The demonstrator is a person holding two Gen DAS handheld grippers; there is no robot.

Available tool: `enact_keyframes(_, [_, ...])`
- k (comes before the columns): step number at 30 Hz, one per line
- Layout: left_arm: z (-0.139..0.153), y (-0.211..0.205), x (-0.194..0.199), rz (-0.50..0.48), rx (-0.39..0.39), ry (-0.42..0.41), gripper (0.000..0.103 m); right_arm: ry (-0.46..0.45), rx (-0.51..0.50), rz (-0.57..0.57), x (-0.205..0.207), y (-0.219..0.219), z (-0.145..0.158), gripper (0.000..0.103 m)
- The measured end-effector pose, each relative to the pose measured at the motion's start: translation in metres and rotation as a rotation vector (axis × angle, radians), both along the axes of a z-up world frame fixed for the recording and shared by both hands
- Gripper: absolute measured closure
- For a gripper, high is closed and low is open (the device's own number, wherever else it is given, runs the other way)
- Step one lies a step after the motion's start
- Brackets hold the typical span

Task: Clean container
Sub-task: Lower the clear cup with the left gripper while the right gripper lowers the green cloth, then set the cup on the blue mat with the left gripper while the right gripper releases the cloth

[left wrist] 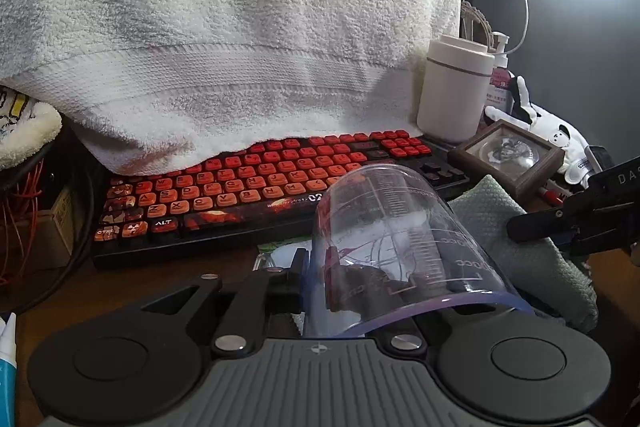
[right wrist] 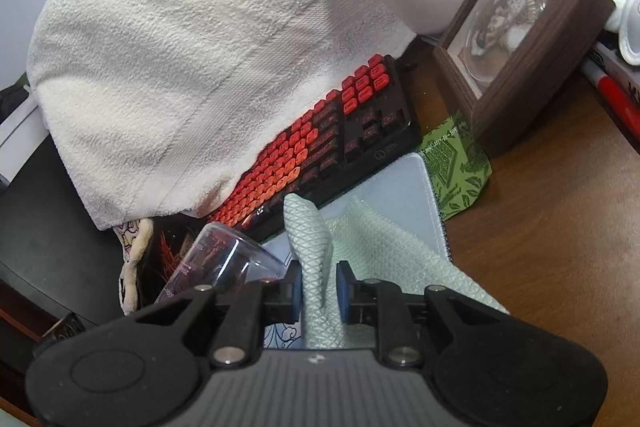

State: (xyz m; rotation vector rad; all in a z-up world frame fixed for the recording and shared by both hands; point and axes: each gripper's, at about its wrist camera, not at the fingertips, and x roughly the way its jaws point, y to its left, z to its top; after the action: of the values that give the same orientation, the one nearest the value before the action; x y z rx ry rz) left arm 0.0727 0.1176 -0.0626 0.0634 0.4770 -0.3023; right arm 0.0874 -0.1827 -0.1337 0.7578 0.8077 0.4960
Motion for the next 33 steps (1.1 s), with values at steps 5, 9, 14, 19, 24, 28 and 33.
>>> enact_keyframes(5, [-0.002, -0.002, -0.001, 0.0, 0.027, 0.008, 0.09, 0.008, 0.025, -0.011, -0.007, -0.008, -0.001, 0.077])
enact_keyframes(9, [-0.002, -0.004, -0.003, 0.001, 0.04, 0.01, 0.069, 0.011, 0.036, -0.011, -0.013, -0.011, 0.001, 0.077])
enact_keyframes(14, [0.001, -0.002, -0.008, -0.007, 0.031, 0.022, 0.057, -0.019, 0.019, 0.009, -0.025, -0.008, 0.01, 0.054])
enact_keyframes(19, [0.008, 0.0, -0.025, 0.008, 0.037, 0.009, 0.026, -0.093, -0.031, 0.034, -0.041, 0.001, 0.027, 0.027])
enact_keyframes(24, [0.016, 0.003, -0.048, 0.022, -0.003, 0.017, 0.011, -0.164, -0.104, 0.068, -0.057, 0.013, 0.041, 0.013])
enact_keyframes(28, [0.024, -0.003, -0.07, 0.025, -0.045, 0.012, 0.002, -0.161, -0.173, 0.06, -0.067, 0.021, 0.048, 0.003])
enact_keyframes(33, [0.033, -0.009, -0.098, 0.044, -0.076, -0.019, 0.001, -0.166, -0.307, 0.05, -0.084, 0.038, 0.055, 0.002])
